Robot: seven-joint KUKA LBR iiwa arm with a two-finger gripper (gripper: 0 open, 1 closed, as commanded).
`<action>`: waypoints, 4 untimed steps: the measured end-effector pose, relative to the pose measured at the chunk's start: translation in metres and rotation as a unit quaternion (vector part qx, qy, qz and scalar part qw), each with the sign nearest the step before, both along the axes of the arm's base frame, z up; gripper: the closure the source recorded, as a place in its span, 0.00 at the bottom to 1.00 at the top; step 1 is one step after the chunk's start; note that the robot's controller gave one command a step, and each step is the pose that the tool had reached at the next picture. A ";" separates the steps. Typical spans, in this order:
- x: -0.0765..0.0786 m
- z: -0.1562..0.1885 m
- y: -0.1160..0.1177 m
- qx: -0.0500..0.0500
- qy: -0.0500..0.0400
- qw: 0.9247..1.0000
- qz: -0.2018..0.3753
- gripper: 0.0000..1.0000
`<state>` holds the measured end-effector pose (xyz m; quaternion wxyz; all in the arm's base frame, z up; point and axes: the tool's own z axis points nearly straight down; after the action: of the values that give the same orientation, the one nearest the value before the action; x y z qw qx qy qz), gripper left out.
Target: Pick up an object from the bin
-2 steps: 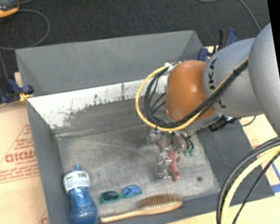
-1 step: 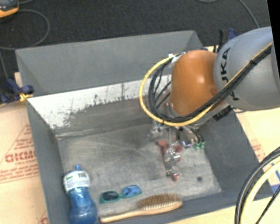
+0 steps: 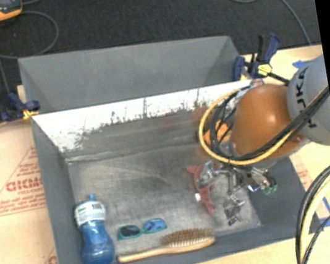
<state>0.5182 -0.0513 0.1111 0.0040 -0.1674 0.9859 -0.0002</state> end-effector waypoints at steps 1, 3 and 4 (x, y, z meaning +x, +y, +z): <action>0.090 -0.034 -0.009 0.000 0.001 1.000 0.021 1.00; 0.080 0.010 -0.026 0.002 0.005 1.000 -0.003 1.00; 0.066 0.070 -0.011 -0.001 0.004 1.000 -0.006 1.00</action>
Offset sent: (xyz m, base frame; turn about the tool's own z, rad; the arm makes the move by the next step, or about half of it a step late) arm 0.0000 0.0000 0.0000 0.0000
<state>0.5843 -0.0626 0.1806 -0.0005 -0.1616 0.9869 -0.0004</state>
